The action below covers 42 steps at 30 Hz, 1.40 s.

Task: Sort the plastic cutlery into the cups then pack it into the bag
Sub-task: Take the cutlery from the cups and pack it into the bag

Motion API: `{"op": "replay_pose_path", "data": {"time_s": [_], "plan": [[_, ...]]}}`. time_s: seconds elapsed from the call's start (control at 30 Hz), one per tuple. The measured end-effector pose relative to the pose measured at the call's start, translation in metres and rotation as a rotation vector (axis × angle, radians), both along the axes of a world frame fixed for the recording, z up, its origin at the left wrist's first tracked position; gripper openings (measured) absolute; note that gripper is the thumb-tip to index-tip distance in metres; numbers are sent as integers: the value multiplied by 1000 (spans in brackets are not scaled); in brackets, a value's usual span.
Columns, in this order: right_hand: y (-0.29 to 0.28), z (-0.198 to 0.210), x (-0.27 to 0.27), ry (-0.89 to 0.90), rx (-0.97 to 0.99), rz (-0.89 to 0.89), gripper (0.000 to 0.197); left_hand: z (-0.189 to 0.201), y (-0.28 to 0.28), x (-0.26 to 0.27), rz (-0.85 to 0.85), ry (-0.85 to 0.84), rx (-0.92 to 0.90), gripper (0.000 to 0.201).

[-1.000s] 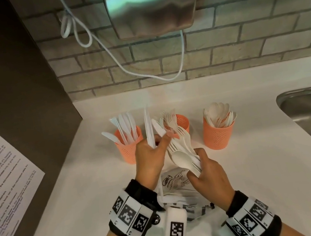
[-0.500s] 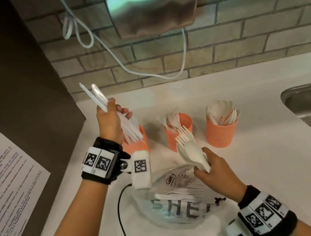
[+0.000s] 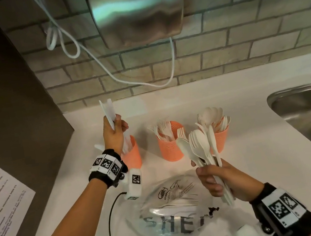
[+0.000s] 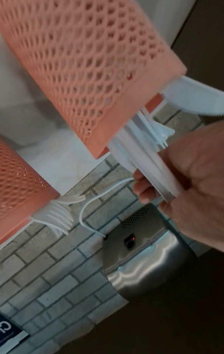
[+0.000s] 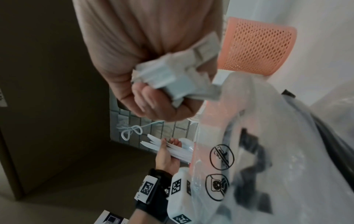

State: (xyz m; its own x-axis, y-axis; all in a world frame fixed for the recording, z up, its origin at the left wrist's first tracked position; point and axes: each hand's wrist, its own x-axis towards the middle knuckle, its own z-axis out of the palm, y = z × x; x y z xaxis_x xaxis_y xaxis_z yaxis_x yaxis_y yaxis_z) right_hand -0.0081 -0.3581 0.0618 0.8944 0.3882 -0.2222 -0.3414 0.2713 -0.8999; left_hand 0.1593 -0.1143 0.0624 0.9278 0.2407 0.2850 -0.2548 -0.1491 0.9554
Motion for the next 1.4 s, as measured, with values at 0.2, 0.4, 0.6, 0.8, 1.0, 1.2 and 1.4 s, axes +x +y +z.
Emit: {"op": "replay_pose_path", "data": {"time_s": [0.2, 0.4, 0.6, 0.8, 1.0, 1.2, 1.4], "plan": [[-2, -1, 3, 33, 68, 22, 24, -15, 9, -1, 55, 31, 186, 23], [6, -2, 5, 35, 72, 28, 35, -20, 11, -10, -41, -49, 540, 20], [5, -2, 4, 35, 111, 43, 34, -15, 3, -12, 93, -136, 1072, 38], [-1, -3, 5, 48, 295, 120, 42, 4, -2, -23, 129, 262, 1129, 74], [1, -7, 10, 93, 518, 306, 34, 56, 0, -57, 53, 31, 715, 51], [14, -9, 12, 88, 610, 479, 46, 66, -27, -123, -498, 225, 265, 17], [25, -11, 10, 129, 687, 550, 46, 44, -50, -152, -547, 381, -86, 9]]}}
